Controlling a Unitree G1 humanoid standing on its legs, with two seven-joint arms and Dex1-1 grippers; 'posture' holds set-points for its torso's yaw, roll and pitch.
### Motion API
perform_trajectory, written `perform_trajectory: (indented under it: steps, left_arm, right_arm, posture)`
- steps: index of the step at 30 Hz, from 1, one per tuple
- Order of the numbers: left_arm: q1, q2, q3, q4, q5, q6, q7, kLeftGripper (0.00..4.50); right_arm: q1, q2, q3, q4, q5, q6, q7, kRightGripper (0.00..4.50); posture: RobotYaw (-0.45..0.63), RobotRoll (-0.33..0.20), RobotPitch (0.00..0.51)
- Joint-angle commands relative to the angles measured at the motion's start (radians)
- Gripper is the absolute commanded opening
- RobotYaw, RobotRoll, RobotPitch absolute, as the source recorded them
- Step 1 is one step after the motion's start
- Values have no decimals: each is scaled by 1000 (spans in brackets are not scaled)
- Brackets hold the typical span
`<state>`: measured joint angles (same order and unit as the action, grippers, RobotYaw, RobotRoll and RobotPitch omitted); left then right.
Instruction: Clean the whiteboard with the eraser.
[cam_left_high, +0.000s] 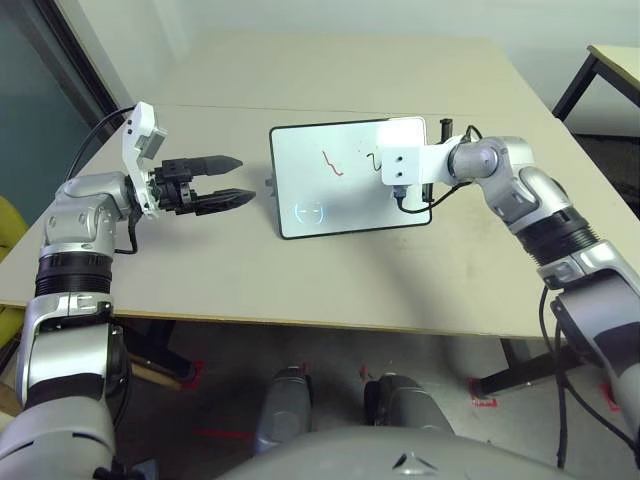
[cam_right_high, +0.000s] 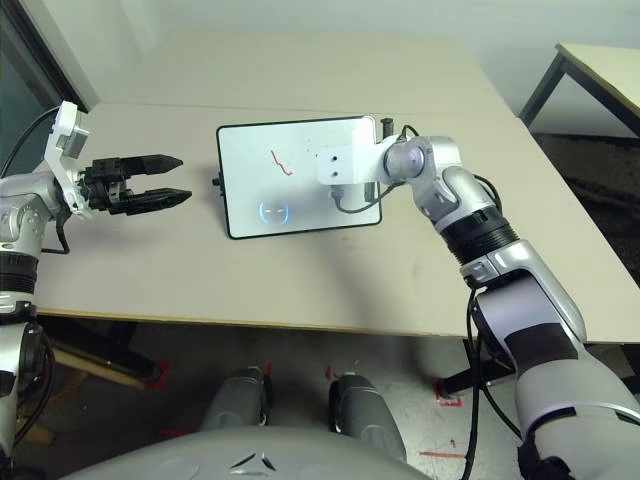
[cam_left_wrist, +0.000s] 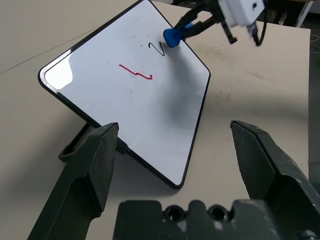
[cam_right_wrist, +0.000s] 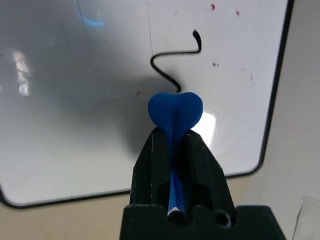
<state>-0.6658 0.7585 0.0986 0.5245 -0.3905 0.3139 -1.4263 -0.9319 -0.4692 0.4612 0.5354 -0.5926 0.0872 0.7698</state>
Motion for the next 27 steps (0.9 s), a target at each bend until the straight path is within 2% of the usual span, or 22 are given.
perform_trajectory:
  steps: [1, 7, 19, 27]
  left_arm:
    - [-6, -3, -1, -15, -2, 2, 6, 4500]
    - [-3, -1, 2, -15, -3, -1, 7, 4500]
    - [-9, -3, 1, -8, -2, -5, 7, 4500]
    - [-14, -6, -1, -7, -1, -6, 8, 4500]
  right_arm:
    - [-36, 30, 34, 84, -36, -22, -54, 107]
    - [-63, 66, 62, 141, -61, -58, -81, 107]
    - [-64, 112, 62, 84, -60, -54, -37, 107]
    - [-47, 70, 48, 77, -62, -50, -25, 107]
  posture:
    - [285, 0, 0]
    - [290, 0, 0]
    - [285, 0, 0]
    - [284, 0, 0]
